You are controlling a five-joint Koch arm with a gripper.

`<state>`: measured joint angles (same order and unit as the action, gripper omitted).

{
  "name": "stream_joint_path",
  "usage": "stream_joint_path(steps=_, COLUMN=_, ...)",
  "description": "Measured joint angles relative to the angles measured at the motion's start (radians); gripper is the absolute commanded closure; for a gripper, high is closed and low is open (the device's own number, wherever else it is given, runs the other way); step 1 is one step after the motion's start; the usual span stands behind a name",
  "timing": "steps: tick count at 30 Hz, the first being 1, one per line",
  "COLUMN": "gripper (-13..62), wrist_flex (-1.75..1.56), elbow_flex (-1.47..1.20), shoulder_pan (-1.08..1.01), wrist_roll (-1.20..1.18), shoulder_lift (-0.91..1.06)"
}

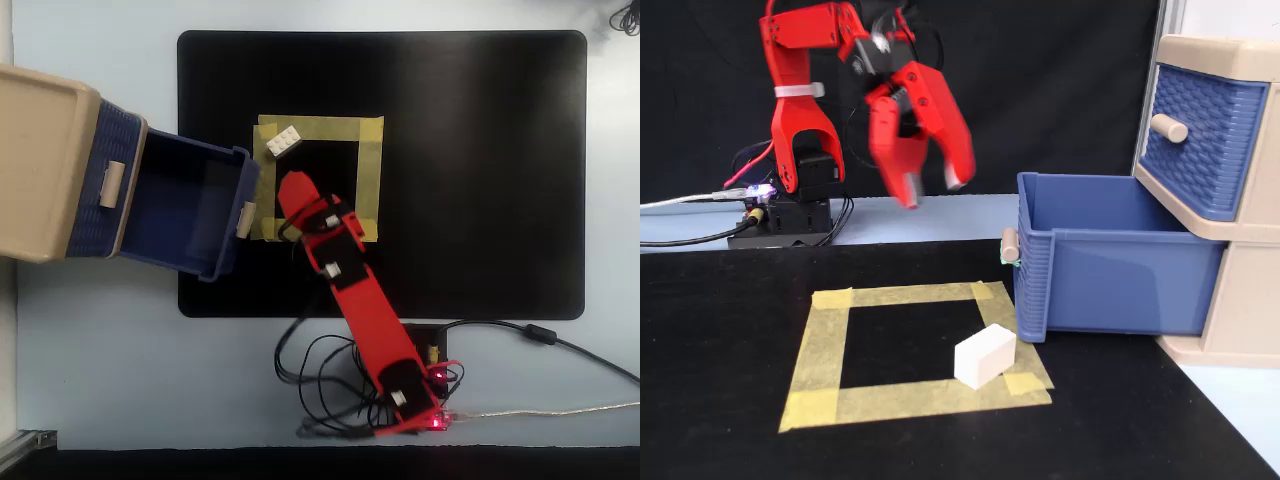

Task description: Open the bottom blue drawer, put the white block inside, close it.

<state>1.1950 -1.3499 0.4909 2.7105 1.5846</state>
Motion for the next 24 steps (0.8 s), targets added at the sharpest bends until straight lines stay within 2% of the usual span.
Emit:
stream_joint_path(steps=3, gripper=15.8, wrist_flex=0.092, elbow_flex=0.265, shoulder_pan=-0.037, wrist_roll=-0.003, shoulder_lift=-0.278)
stream_joint_path(steps=7, gripper=15.8, wrist_flex=0.115, elbow_flex=0.514, shoulder_pan=-0.081, wrist_roll=0.0, shoulder_lift=-0.503)
stream_joint_path(steps=10, gripper=15.8, wrist_flex=0.117, elbow_flex=0.611, shoulder_pan=-0.084, wrist_roll=0.023, shoulder_lift=-0.6)
stream_joint_path(steps=16, gripper=15.7, wrist_flex=0.115, elbow_flex=0.726, shoulder_pan=-0.066, wrist_roll=0.186, shoulder_lift=-0.683)
stream_joint_path(steps=24, gripper=15.6, wrist_flex=0.115, elbow_flex=0.746, shoulder_pan=-0.006, wrist_roll=0.252, shoulder_lift=-0.765)
